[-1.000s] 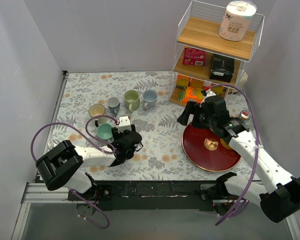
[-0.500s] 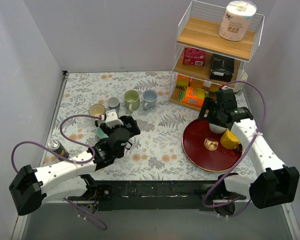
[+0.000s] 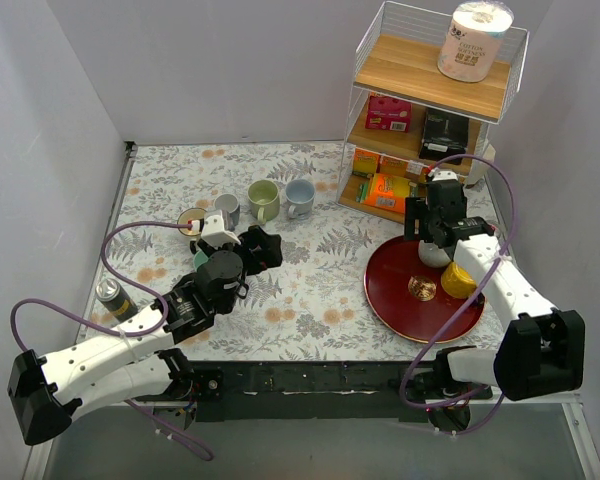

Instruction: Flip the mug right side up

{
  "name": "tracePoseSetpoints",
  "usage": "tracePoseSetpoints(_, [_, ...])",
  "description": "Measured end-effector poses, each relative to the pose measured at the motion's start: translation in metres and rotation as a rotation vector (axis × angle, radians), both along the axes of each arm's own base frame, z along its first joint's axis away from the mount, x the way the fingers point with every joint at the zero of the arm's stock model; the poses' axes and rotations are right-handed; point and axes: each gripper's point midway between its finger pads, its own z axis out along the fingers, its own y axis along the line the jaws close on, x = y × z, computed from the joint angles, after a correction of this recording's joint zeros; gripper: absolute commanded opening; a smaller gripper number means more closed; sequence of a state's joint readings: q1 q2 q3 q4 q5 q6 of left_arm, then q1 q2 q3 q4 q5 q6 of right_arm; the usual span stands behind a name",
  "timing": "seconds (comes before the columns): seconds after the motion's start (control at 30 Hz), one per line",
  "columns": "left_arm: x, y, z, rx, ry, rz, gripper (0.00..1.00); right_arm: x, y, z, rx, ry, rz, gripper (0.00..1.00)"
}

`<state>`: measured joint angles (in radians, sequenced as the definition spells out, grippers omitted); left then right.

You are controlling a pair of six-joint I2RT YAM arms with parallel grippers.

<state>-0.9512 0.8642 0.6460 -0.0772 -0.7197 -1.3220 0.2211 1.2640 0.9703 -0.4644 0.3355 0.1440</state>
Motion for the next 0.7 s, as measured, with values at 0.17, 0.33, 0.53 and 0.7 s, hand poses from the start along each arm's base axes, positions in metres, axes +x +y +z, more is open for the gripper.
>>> tracePoseSetpoints(0.17, [-0.002, -0.004, 0.002, 0.000, 0.003, -0.030, 0.98, 0.007, -0.013, -0.016, -0.049, -0.003, 0.042, 0.90])
tracePoseSetpoints(0.33, [-0.005, -0.006, -0.002, 0.010, 0.014, -0.049, 0.98, 0.017, -0.023, -0.030, -0.065, -0.002, 0.076, 0.89])
tracePoseSetpoints(0.53, [-0.006, -0.007, -0.003, 0.015, 0.020, -0.057, 0.98, 0.028, -0.022, -0.039, -0.029, -0.009, 0.119, 0.88])
tracePoseSetpoints(0.7, [-0.006, -0.007, -0.003, 0.014, 0.021, -0.059, 0.98, 0.036, -0.009, -0.039, 0.029, -0.035, 0.161, 0.85])
